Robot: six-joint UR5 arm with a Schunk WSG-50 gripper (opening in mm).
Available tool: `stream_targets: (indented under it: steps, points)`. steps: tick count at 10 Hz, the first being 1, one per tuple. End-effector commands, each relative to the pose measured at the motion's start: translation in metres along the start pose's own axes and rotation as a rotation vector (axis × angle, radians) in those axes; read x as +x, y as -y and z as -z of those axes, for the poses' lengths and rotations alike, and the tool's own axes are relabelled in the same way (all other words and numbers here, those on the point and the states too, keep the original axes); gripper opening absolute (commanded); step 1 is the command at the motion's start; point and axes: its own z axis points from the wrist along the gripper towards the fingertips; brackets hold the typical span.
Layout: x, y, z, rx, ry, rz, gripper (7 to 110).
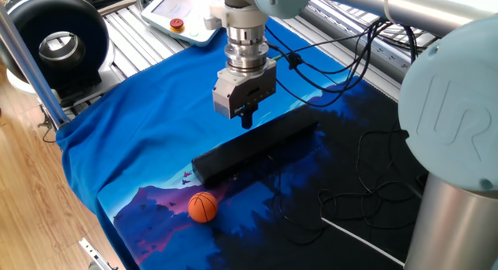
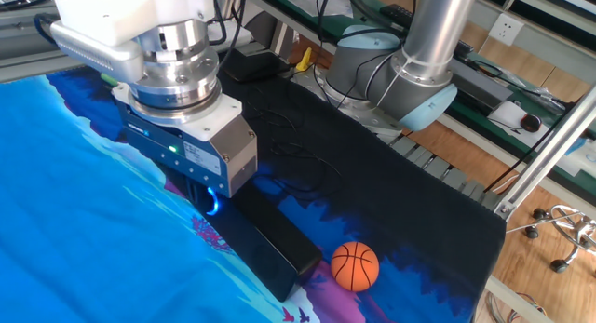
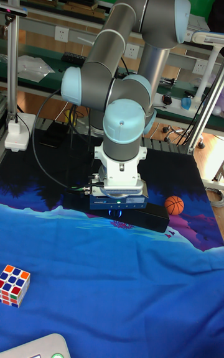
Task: Turn the knob to decrease the volume of the speaker
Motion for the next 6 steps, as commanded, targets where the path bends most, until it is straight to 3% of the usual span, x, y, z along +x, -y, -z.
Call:
stream_targets:
  steps: [1, 6]
  points:
    - [-0.001, -0.004, -0.003, -0.012, 0.009, -0.007, 7]
    - [0.003, 0.007, -0.012, 0.021, 0.009, -0.011, 7]
